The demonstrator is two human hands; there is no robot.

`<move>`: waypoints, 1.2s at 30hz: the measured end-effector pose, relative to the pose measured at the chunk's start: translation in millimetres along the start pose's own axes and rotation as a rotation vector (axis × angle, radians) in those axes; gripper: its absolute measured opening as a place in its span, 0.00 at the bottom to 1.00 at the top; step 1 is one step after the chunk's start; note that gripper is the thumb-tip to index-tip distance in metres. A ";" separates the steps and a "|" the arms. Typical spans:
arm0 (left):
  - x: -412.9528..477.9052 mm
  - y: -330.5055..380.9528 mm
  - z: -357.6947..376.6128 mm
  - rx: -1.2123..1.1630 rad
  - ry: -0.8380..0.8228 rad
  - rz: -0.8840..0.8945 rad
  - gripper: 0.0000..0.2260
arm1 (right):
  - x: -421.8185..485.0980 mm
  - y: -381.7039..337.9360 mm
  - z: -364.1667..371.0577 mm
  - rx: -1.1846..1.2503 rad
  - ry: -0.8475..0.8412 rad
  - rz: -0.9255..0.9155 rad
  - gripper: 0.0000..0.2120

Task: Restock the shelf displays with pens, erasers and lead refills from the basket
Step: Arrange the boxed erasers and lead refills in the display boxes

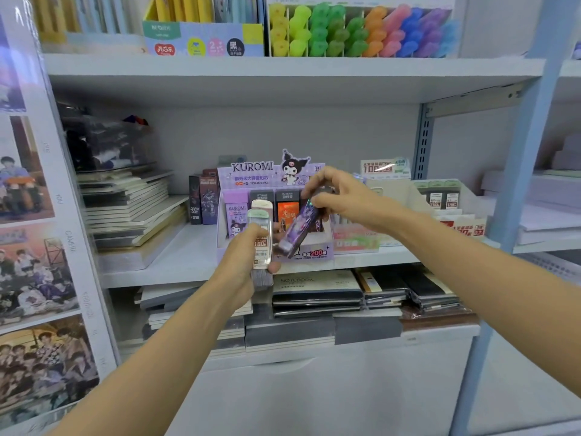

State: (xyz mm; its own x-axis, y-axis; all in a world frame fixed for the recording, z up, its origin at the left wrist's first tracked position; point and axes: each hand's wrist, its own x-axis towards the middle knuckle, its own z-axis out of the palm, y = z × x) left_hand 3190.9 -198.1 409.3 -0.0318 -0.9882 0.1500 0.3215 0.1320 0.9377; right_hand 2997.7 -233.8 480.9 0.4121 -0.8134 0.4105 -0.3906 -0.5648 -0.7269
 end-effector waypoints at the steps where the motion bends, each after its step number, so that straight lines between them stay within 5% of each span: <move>1: 1.4 0.6 -0.2 0.000 0.009 0.003 0.10 | 1.4 -1.6 -6.2 -0.045 0.038 -0.017 0.09; 6: 8.6 -3.2 -9.1 0.079 -0.034 0.103 0.07 | 17.0 -3.4 -31.8 -0.335 0.239 -0.093 0.24; 17: 18.1 -16.5 -21.1 0.138 0.018 0.133 0.13 | 46.6 24.1 -5.0 -0.722 0.171 -0.110 0.13; 32: 21.5 -21.1 -25.2 0.095 -0.052 0.096 0.14 | 64.8 19.2 -24.0 -0.914 -0.072 0.001 0.07; 36: 19.4 -20.1 -26.7 0.086 -0.074 0.091 0.20 | 69.1 26.1 -1.3 -1.020 0.026 -0.034 0.06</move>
State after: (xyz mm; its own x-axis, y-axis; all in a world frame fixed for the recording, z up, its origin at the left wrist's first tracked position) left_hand 3209.1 -221.9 384.9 -0.0768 -0.9639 0.2551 0.2443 0.2298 0.9421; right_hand 3015.0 -304.9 490.9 0.4228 -0.7904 0.4432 -0.8991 -0.4272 0.0959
